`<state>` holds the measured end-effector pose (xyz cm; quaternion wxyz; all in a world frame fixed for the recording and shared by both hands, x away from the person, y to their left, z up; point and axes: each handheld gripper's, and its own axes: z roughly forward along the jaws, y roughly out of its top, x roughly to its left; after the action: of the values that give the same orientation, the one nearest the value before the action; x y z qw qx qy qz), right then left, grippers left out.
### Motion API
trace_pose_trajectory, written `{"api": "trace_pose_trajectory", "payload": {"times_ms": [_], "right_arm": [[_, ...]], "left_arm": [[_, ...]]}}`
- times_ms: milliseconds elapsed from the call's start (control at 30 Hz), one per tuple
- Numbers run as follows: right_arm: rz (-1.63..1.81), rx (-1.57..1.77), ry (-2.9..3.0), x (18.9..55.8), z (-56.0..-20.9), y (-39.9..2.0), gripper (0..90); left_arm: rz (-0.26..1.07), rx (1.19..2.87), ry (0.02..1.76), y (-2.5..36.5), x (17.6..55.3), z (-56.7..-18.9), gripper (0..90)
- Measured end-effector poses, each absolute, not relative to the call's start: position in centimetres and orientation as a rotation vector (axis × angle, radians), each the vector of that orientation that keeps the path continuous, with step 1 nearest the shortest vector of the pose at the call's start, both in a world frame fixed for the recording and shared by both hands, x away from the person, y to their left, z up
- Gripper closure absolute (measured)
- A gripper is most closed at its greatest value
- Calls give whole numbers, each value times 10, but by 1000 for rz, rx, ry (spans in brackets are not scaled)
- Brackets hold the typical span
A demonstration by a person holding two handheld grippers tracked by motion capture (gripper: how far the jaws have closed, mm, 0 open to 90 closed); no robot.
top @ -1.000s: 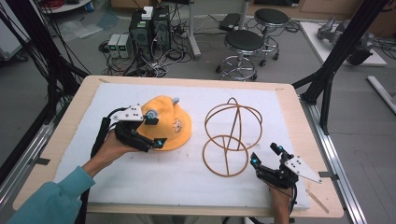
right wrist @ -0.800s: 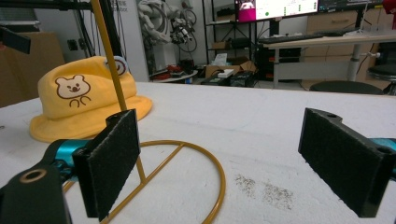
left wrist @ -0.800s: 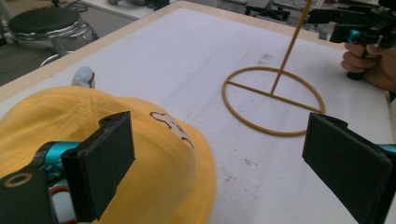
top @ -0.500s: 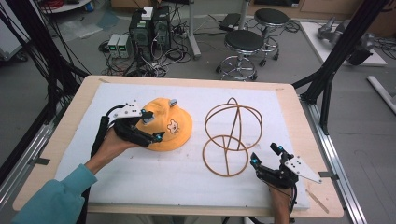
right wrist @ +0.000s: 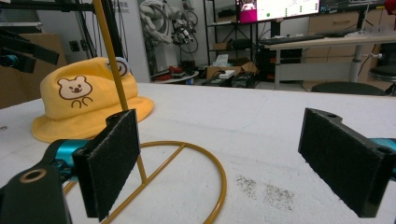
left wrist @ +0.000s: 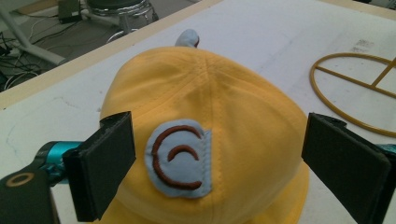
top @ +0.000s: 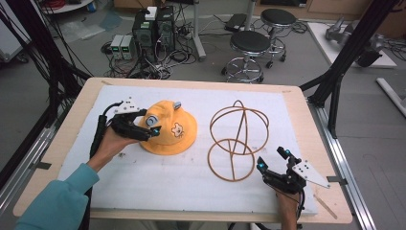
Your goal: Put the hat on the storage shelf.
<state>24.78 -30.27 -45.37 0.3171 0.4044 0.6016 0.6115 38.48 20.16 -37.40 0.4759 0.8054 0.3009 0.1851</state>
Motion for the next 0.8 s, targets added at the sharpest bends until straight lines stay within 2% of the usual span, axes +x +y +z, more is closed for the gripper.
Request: {"api": "trace_pose_trajectory", "payload": {"times_ms": [400,600,800], "right_arm": [[1611,1064,1586,248,-454,-303,115],[1615,1069,1586,248,-454,-303,115],[1617,1063,1580,248,-454,-303,115]], "left_arm": [[403,2018,775,208,402,-393,96],[433,2046,798,204,405,-398,96],[369,2067,846,201,409,-405,118]]}}
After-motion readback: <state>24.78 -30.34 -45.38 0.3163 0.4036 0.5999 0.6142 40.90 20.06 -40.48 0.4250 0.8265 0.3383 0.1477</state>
